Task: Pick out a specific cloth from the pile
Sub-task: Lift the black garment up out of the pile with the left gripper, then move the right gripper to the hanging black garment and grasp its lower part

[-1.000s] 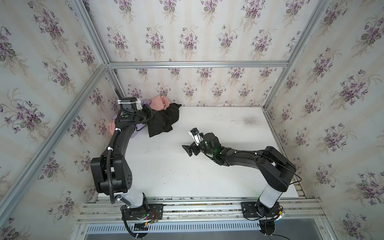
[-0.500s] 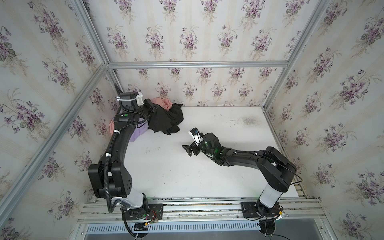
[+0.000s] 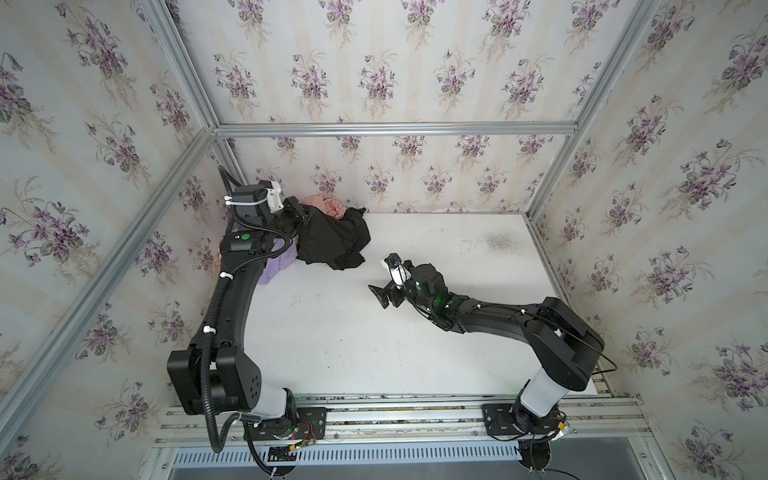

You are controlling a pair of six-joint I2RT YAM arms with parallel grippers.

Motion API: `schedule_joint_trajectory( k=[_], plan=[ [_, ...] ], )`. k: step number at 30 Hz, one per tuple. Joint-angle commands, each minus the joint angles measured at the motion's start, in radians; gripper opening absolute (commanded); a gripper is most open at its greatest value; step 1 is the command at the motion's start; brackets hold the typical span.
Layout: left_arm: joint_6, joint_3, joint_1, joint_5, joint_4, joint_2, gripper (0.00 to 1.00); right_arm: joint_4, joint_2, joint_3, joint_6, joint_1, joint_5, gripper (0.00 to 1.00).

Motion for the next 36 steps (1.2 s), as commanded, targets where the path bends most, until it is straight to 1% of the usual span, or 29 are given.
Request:
schedule_joint_trajectory(
  k=[1, 4, 10, 16, 20, 26, 31, 36],
  plan=[
    [0.000, 0.010, 0.000, 0.035, 0.032, -0.017, 0.00, 0.014, -0.030, -0.002, -0.055, -0.015, 0.018, 1.00],
    [-0.002, 0.023, 0.000, 0.058, 0.033, -0.022, 0.00, 0.005, -0.053, -0.009, -0.076, -0.027, 0.003, 1.00],
    [-0.009, 0.036, -0.001, 0.069, 0.032, -0.053, 0.00, -0.003, -0.081, -0.022, -0.120, -0.040, -0.017, 1.00],
    [-0.028, 0.048, -0.001, 0.123, 0.032, -0.077, 0.00, -0.044, -0.125, -0.035, -0.176, -0.057, -0.046, 1.00],
    [-0.025, 0.041, -0.001, 0.119, 0.032, -0.112, 0.00, -0.064, -0.155, -0.045, -0.207, -0.070, -0.063, 1.00],
    [-0.023, 0.041, -0.002, 0.142, 0.032, -0.156, 0.00, -0.069, -0.200, -0.075, -0.252, -0.082, -0.092, 1.00],
    [-0.023, 0.035, -0.001, 0.162, 0.032, -0.194, 0.00, -0.032, -0.223, -0.108, -0.297, -0.082, -0.142, 0.98],
    [-0.009, 0.023, -0.002, 0.208, 0.032, -0.224, 0.00, -0.001, -0.230, -0.132, -0.363, -0.082, -0.232, 0.96]
  ],
)
